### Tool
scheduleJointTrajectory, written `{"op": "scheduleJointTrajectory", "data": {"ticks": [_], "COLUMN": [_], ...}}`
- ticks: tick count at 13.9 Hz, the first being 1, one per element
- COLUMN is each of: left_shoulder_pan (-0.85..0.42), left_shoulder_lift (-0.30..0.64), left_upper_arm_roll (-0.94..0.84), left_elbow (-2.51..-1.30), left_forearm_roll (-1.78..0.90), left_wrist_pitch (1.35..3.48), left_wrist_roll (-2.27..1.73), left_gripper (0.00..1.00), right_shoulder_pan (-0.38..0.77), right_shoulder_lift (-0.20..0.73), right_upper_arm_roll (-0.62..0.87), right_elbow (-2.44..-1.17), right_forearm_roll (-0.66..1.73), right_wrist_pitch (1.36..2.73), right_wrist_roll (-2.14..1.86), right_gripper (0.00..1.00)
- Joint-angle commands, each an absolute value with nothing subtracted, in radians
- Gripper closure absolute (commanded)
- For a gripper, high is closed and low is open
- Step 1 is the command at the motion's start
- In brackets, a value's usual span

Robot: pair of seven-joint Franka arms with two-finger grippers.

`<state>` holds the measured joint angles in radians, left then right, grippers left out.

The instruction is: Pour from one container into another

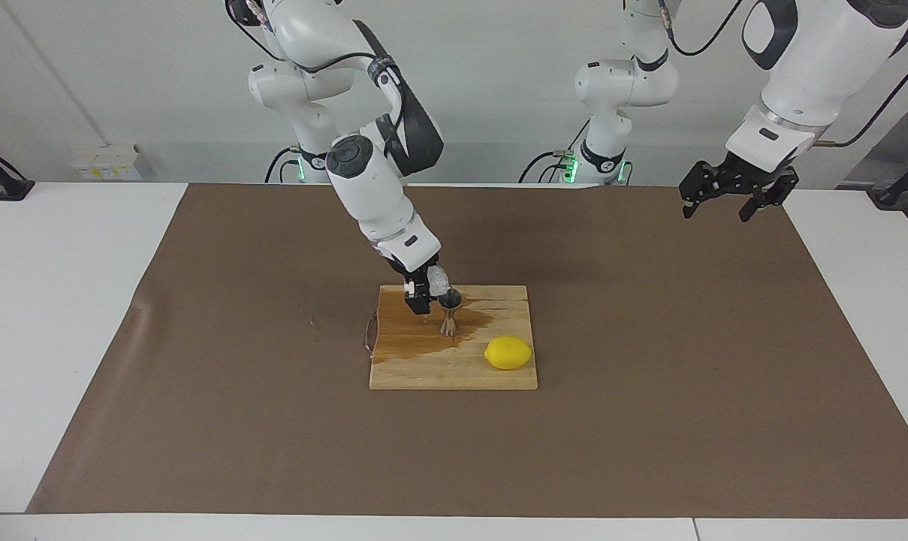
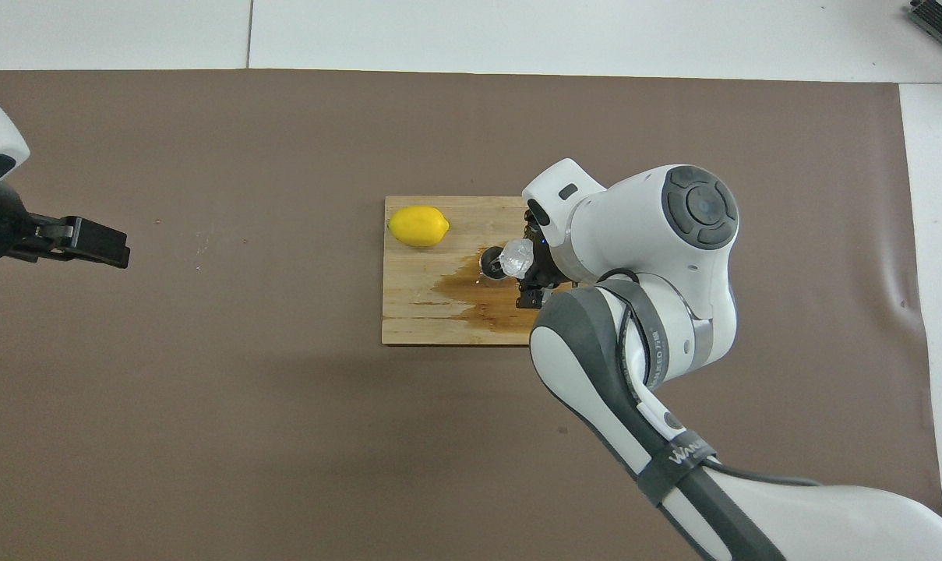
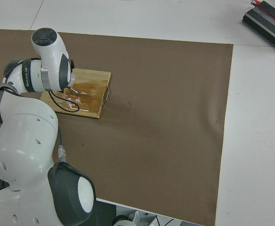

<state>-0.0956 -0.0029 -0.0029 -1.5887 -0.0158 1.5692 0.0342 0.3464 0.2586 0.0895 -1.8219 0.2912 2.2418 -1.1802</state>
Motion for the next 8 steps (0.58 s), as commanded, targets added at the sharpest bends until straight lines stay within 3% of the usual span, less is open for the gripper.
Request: {"op": "scheduleJointTrajectory", "data": {"ticks": [1,8], "left_shoulder_pan": [-0.089,-0.089], "left_shoulder_lift": [-0.029,-0.029], "left_upper_arm_roll": [-0.006,-0.006], "left_elbow": [-1.615,-1.615], "left_forearm_roll": [0.0,0.0], "left_wrist_pitch": [1.566,1.568], "left_wrist_roll": [0.035,0.035], "left_gripper": [0.0,0.0], "right_shoulder_pan": [0.347,0.348], "right_shoulder_lift": [0.256,0.258], "right_upper_arm_roll": [0.091,0.091], "right_elbow": [-1.824,-1.827], "right_forearm_roll": [0.261,0.256], "right_wrist_pitch": [2.249,2.266], "right_wrist_roll": [-1.147,-1.144], "right_gripper": [1.0,1.0]}}
